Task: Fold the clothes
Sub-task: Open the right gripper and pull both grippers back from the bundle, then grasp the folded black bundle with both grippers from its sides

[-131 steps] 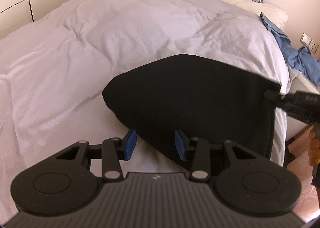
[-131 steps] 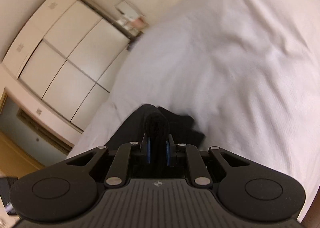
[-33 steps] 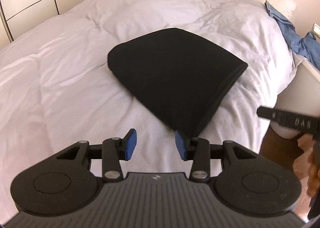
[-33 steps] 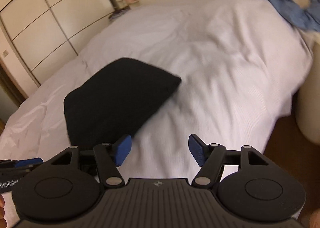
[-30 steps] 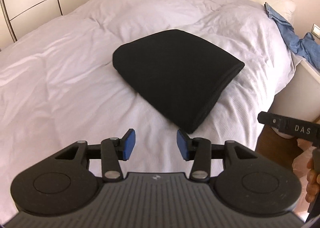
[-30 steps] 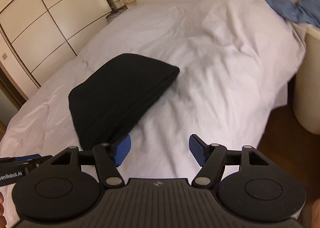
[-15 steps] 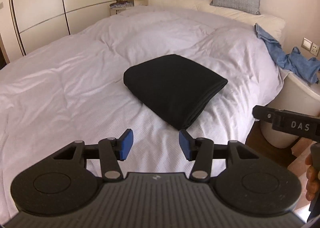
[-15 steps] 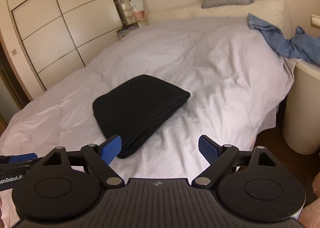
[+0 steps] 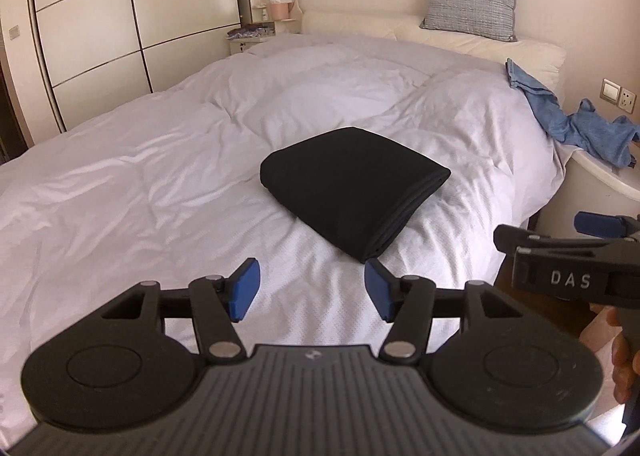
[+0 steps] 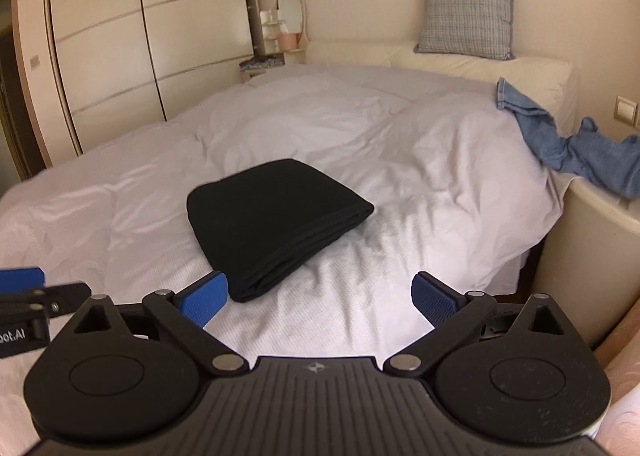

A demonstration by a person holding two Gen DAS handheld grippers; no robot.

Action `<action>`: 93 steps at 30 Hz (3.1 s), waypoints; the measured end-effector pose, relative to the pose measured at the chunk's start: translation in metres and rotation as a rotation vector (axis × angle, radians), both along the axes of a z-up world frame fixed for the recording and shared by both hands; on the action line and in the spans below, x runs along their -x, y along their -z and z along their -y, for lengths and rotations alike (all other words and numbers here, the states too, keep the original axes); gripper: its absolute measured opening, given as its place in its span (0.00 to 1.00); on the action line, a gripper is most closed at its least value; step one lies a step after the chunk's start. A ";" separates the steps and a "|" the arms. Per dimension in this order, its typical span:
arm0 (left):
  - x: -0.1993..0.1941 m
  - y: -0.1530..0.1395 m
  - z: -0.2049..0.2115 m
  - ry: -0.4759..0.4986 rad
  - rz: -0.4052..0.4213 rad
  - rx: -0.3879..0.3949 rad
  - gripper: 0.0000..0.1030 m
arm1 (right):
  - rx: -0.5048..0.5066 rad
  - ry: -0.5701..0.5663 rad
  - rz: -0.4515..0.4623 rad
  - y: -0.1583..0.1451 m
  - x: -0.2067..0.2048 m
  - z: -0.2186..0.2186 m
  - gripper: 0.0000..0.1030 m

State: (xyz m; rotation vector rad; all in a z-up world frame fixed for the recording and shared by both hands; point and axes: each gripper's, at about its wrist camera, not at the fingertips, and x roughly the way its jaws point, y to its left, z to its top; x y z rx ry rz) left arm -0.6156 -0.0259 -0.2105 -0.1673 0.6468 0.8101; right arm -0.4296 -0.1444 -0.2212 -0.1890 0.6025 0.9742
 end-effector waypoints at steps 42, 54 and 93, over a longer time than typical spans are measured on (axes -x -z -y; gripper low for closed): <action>-0.075 0.084 -0.141 -0.055 -0.040 0.270 0.73 | 0.288 0.042 -0.060 0.083 -0.075 -0.114 1.00; -0.080 0.093 -0.194 -0.066 0.050 0.360 0.79 | 0.091 0.029 -0.206 0.085 -0.113 -0.124 1.00; -0.129 0.195 -0.350 -0.112 0.572 0.821 0.48 | -0.451 -0.017 -0.890 0.209 -0.241 -0.225 0.42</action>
